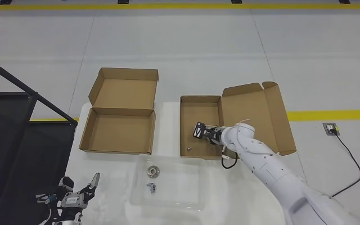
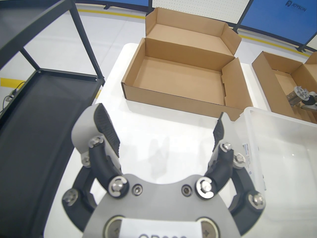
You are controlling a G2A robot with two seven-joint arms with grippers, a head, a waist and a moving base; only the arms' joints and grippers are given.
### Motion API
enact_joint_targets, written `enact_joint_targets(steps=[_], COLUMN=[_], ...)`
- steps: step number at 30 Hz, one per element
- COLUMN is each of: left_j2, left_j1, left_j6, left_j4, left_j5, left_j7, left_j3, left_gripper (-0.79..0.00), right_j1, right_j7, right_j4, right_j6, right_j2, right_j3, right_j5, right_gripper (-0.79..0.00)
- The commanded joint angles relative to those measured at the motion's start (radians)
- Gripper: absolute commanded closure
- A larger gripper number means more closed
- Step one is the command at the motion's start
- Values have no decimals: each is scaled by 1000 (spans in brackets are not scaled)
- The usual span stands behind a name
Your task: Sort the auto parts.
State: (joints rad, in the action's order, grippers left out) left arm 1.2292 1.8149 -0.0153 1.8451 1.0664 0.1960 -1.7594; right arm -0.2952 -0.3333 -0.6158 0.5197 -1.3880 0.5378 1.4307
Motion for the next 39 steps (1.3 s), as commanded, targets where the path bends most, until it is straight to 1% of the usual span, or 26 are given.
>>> enact_joint_targets(steps=[1,6,11,15,20,24,27,33,37,39], left_j2=[0,0,0,0,0,0,0,0,0,0], left_j1=[0,0,0,0,0,0,0,0,0,0], left_j6=[0,0,0,0,0,0,0,0,0,0], left_j4=[0,0,0,0,0,0,0,0,0,0], left_j5=[0,0,0,0,0,0,0,0,0,0], left_j7=[0,0,0,0,0,0,0,0,0,0], left_j3=[0,0,0,0,0,0,0,0,0,0], left_gripper=[-785,-785,-785,-785,-785,-785,-785,-785,-785,-785], right_j1=[2,4,-4,-21,-61,-123,-190,-373,-487,-532], right_j7=[-2,-5,-21,-28,-38,-75,-90,-75,-44,-12], right_j4=[2,1,-23,-59,-147,-279,-417,-756,-946,-1015], right_j6=[1,-2,-9,-24,-49,-74,-80,-18,28,47], right_j2=[-2,-2,8,27,66,107,144,218,251,261], right_j3=[2,15,37,69,129,192,257,403,474,500], right_j5=[4,16,30,39,63,94,126,207,258,278], right_gripper=[-194,-197,-197,-200,-179,-157,-163,-179,-194,-246])
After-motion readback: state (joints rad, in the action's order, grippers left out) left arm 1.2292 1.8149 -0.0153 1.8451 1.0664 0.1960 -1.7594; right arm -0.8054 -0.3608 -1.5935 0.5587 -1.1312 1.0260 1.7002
